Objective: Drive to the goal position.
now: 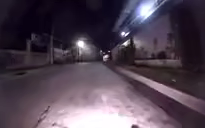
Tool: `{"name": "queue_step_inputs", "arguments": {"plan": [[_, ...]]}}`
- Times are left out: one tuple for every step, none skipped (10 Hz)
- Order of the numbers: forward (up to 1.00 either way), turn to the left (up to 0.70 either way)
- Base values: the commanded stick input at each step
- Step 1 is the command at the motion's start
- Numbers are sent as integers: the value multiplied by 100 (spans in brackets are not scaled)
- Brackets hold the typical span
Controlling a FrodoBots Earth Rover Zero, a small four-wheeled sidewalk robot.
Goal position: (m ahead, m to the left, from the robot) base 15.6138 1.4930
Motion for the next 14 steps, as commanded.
{"name": "queue_step_inputs", "arguments": {"plan": [[70, 0], [70, 0], [70, 0], [70, 0], [70, 0], [70, 0], [70, 0], [70, 0], [70, 0], [70, 0], [70, 0], [70, 0], [70, 0], [70, 0]]}}
